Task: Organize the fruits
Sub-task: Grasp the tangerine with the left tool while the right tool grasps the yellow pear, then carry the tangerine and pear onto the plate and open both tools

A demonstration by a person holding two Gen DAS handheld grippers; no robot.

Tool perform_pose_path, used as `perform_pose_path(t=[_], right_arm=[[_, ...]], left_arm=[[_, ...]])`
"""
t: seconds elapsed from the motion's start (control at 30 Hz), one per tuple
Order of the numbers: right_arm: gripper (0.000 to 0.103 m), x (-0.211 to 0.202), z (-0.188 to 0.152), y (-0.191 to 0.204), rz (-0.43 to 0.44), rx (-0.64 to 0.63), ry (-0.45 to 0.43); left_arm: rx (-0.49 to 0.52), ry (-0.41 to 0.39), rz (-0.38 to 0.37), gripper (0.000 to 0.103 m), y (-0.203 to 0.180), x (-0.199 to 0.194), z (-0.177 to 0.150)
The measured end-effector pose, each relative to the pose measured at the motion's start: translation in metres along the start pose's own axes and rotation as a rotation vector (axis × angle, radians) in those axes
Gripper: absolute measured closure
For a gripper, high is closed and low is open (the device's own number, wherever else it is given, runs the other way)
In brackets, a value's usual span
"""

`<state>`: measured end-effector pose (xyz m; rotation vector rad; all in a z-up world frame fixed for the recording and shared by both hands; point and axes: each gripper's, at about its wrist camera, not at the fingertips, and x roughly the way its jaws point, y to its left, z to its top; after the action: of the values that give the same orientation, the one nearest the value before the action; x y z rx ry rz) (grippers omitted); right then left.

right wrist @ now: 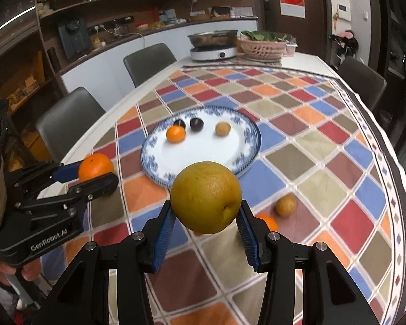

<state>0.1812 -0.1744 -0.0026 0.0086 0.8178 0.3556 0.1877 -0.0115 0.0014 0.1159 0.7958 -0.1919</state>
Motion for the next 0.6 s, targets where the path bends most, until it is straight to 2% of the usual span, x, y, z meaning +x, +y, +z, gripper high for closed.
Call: perform_pose_path(t=[0.3, 0.6], right_arm=[[0.056, 0.016, 0.034, -0.002, 0.012, -0.066, 0.005], [0.056, 0.05, 0.066, -0.006, 0.027, -0.116, 0.053]], left_arm=[[0.008, -0.016, -0.012, 0.063, 0.007, 0.011, 0.022], [0.007, -0.004, -0.042, 0.063, 0.019, 0.045, 0.049]])
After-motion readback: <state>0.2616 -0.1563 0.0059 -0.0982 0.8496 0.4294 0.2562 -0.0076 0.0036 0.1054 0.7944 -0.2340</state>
